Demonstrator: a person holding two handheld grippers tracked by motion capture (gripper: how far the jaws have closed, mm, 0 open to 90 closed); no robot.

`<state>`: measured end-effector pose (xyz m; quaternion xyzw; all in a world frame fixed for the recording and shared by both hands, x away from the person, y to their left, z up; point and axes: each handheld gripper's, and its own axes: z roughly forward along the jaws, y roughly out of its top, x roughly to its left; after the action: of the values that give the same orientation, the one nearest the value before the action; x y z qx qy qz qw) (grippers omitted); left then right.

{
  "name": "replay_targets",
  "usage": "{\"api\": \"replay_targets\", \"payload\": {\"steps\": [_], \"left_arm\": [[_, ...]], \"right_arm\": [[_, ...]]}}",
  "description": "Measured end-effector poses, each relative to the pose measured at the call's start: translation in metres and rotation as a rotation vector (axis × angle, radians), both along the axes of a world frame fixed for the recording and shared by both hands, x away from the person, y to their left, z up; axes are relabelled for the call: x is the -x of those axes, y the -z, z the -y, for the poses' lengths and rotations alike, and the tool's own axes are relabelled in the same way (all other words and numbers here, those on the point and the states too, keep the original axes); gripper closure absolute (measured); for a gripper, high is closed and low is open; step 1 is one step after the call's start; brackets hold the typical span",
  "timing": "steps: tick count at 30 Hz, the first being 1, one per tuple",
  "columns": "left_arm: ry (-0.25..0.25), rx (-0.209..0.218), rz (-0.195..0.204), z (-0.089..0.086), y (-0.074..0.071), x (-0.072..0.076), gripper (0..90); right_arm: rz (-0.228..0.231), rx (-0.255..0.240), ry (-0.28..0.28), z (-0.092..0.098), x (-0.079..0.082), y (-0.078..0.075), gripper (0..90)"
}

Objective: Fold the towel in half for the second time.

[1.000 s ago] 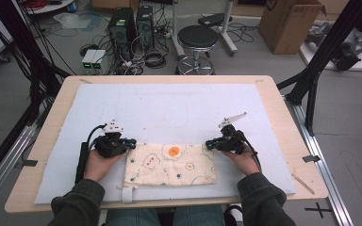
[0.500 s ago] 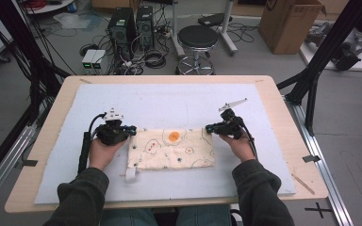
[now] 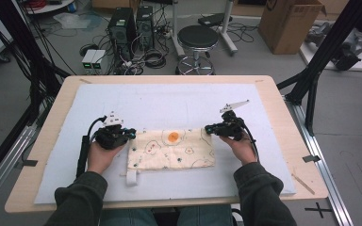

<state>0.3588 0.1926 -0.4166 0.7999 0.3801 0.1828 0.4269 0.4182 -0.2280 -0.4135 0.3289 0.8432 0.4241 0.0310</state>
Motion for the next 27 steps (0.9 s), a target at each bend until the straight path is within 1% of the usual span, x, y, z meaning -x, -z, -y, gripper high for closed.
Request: {"api": "replay_targets", "payload": {"steps": [4,6,8,9,11,13,15,16,18,19,21,22,24,27], "left_arm": [[0.018,-0.001,0.017,0.000,-0.003,0.006,85.2],[0.023,-0.007,0.026,0.001,-0.005,0.009,85.2],[0.025,-0.003,0.031,0.000,-0.005,0.012,85.1],[0.030,-0.003,0.032,-0.001,-0.005,0.014,85.1],[0.035,0.006,0.038,-0.002,-0.005,0.017,85.1],[0.040,0.008,0.046,-0.003,-0.005,0.020,85.0],[0.045,0.010,0.050,-0.004,-0.004,0.024,84.9],[0.047,0.004,0.048,-0.004,-0.003,0.025,84.9],[0.049,0.012,0.050,-0.005,-0.001,0.028,84.9],[0.053,0.011,0.051,-0.005,-0.001,0.029,84.9],[0.066,0.008,0.047,-0.005,-0.001,0.032,84.9],[0.076,-0.002,0.051,-0.004,-0.001,0.034,84.9],[0.084,-0.005,0.057,-0.002,-0.003,0.037,84.9],[0.108,-0.027,0.057,-0.002,-0.004,0.041,84.8]], "right_arm": [[-0.010,-0.011,-0.005,0.004,0.005,0.001,85.0],[-0.006,-0.020,-0.015,0.005,0.007,-0.001,84.9],[0.008,-0.024,-0.021,0.005,0.009,-0.003,84.9],[0.005,-0.025,-0.025,0.005,0.010,-0.004,84.9],[0.004,-0.029,-0.031,0.006,0.012,-0.006,84.9],[0.018,-0.037,-0.040,0.007,0.014,-0.007,84.9],[0.018,-0.038,-0.042,0.006,0.017,-0.009,84.9],[0.019,-0.039,-0.049,0.006,0.018,-0.009,84.9],[0.016,-0.038,-0.053,0.005,0.022,-0.008,84.9],[0.023,-0.036,-0.054,0.005,0.023,-0.006,84.9],[0.011,-0.035,-0.059,0.005,0.026,-0.004,84.9],[0.014,-0.036,-0.057,0.006,0.028,-0.002,84.9],[0.003,-0.035,-0.060,0.007,0.032,-0.001,84.9],[0.014,-0.037,-0.065,0.009,0.037,-0.001,84.9]]}}
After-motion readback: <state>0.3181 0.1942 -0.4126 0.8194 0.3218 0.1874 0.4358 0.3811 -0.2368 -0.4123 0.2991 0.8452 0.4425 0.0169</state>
